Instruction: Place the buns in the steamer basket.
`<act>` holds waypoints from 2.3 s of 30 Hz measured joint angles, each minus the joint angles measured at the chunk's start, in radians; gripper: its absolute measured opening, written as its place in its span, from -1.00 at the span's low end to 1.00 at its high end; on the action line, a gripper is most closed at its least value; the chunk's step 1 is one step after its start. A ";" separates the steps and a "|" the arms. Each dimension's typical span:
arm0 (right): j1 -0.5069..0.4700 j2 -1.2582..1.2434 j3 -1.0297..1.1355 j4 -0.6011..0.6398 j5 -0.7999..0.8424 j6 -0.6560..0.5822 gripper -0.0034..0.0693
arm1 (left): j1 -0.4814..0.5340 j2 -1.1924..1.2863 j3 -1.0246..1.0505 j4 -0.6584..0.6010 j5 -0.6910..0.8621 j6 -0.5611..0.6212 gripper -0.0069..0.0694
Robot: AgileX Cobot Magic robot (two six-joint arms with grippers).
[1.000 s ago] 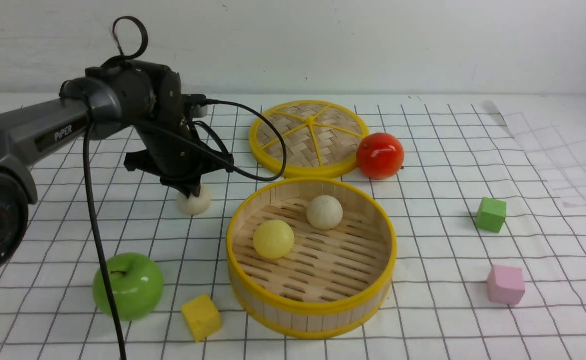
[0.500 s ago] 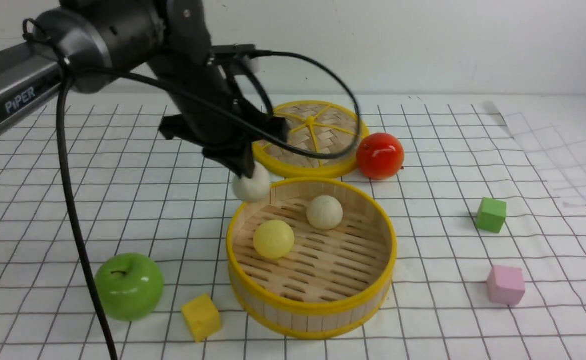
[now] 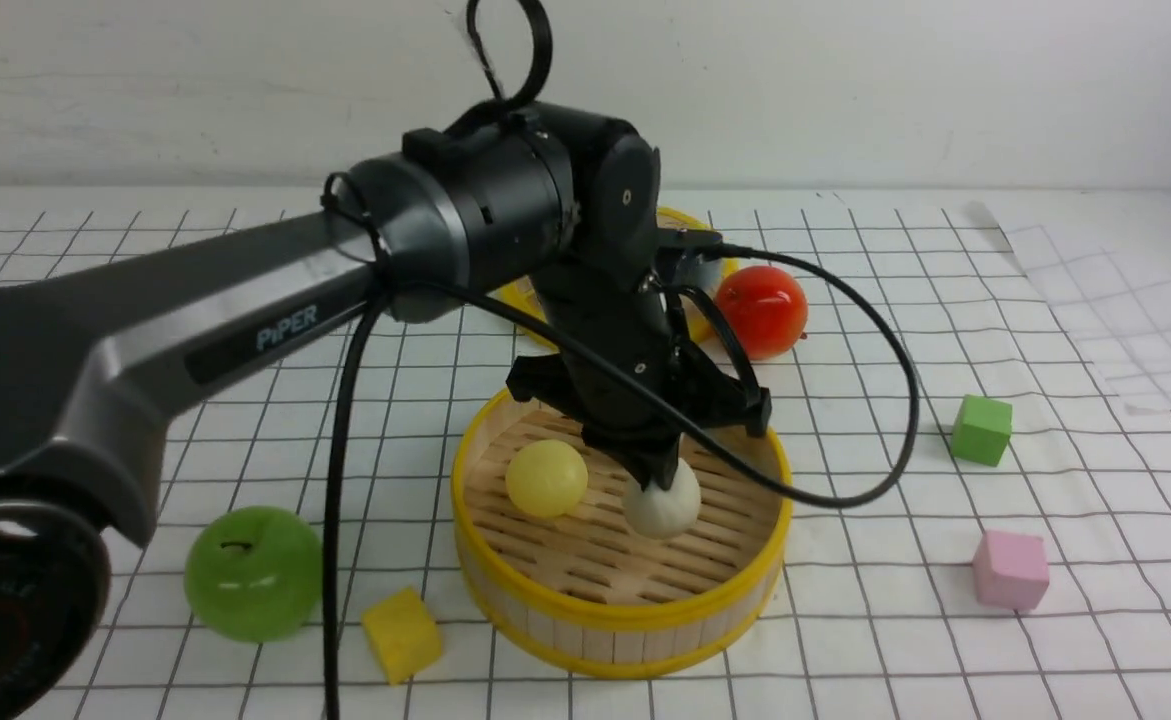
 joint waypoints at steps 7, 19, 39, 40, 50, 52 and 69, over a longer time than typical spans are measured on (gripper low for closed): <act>0.000 0.000 0.000 0.000 0.000 0.000 -0.25 | 0.000 0.026 0.001 0.043 -0.004 -0.041 -0.43; 0.000 0.000 0.000 0.000 0.000 0.000 -0.25 | 0.000 -0.340 0.001 0.173 0.113 -0.014 0.13; 0.000 0.000 0.000 0.000 0.000 0.000 -0.25 | 0.000 -1.357 0.731 0.267 0.052 -0.113 -0.85; 0.000 0.000 0.000 0.000 0.000 0.000 -0.25 | 0.000 -1.421 0.838 0.267 0.000 -0.133 -0.85; 0.000 0.000 0.000 0.000 0.000 0.000 -0.25 | 0.000 -1.547 1.163 0.217 -0.280 -0.182 -0.85; 0.000 0.000 0.000 0.000 0.000 0.000 -0.25 | 0.000 -1.548 1.165 0.213 -0.337 -0.182 -0.85; 0.000 0.000 0.000 0.000 0.000 0.000 -0.25 | 0.026 -1.562 1.190 0.303 -0.444 -0.184 -0.85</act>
